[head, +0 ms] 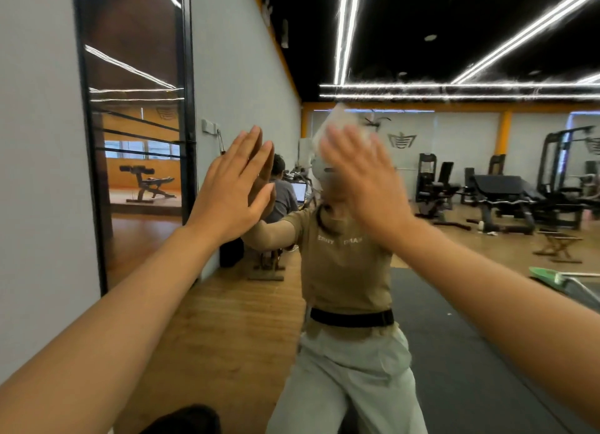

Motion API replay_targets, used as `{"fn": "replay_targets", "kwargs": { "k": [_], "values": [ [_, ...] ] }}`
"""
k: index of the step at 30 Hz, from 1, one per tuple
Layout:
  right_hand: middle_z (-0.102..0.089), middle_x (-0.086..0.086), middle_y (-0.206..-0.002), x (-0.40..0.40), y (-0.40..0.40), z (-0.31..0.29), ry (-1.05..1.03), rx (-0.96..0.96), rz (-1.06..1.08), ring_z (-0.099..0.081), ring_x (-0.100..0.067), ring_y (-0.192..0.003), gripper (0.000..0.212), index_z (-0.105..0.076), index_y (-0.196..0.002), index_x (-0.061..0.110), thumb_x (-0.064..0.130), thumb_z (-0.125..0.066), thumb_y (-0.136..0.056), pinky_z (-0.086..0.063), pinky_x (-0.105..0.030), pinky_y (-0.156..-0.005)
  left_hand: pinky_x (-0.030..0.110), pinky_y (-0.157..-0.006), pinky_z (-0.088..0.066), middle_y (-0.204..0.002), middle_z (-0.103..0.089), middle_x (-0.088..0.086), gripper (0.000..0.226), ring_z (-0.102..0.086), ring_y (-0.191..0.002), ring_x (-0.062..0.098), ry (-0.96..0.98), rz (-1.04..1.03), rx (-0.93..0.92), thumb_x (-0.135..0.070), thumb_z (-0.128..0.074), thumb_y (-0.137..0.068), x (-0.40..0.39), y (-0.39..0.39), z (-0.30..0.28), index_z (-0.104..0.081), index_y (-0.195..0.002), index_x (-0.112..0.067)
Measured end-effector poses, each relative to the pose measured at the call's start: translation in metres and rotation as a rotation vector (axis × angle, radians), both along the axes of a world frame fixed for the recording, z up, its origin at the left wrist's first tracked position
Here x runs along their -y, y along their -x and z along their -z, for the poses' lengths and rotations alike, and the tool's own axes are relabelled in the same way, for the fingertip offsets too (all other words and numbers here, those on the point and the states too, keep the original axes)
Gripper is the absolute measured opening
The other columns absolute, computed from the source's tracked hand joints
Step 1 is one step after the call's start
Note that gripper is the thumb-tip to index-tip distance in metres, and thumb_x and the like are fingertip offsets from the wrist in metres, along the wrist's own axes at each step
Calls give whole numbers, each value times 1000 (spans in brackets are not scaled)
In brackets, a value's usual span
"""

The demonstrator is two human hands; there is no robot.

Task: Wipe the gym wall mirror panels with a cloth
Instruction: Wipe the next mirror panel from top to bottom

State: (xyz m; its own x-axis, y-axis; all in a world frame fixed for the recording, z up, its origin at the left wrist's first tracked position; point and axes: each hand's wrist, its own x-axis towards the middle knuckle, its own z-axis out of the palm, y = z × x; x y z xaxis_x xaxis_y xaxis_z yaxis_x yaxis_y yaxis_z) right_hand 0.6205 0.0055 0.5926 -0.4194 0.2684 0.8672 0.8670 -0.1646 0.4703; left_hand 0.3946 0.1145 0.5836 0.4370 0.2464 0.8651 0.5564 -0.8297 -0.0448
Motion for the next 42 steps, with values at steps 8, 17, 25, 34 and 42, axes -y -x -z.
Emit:
{"fn": "replay_targets", "kwargs": {
  "k": [8, 17, 25, 34, 42],
  "values": [
    [-26, 1, -162, 15, -18, 120, 607, 769, 145, -20, -20, -150, 55, -35, -153, 21, 23, -35, -98, -6, -40, -123, 34, -116, -3, -164, 4, -8, 64, 13, -146, 2, -81, 22, -37, -34, -47, -102, -10, 8, -1, -18, -158, -24],
    [-21, -5, -163, -11, 23, -85, 33, -22, 79, -12, -24, -152, 72, -26, -155, 20, -4, -52, -92, -1, -39, -124, 33, -117, -1, -161, 12, -12, 68, 15, -145, 3, -81, 20, -108, -35, -49, -102, -10, 17, -5, -10, -158, -26],
    [-20, -7, -163, -18, 42, 30, 205, 133, 29, -11, -26, -152, 74, -30, -154, 17, 0, -40, -83, -6, -47, -122, 33, -118, -1, -165, 6, -7, 66, 10, -149, 7, -97, 45, -138, -33, -46, -103, -15, 21, -7, -10, -158, -24],
    [-26, 1, -162, -1, 9, 139, 601, 742, 153, -21, -19, -149, 61, -36, -152, 20, 27, -40, -92, -3, -41, -123, 30, -117, 2, -162, 12, -10, 67, 15, -145, 2, -84, 36, -144, -36, -45, -103, -16, 19, -5, -9, -159, -23],
    [-22, -7, -163, 4, 22, 12, 135, -24, 27, -14, -24, -152, 79, -27, -155, 16, -6, -58, -86, -13, -48, -123, 30, -117, 3, -166, 4, -4, 69, 8, -151, 9, -83, 9, -83, -37, -48, -101, -13, 12, -1, -12, -158, -22]
  ]
}}
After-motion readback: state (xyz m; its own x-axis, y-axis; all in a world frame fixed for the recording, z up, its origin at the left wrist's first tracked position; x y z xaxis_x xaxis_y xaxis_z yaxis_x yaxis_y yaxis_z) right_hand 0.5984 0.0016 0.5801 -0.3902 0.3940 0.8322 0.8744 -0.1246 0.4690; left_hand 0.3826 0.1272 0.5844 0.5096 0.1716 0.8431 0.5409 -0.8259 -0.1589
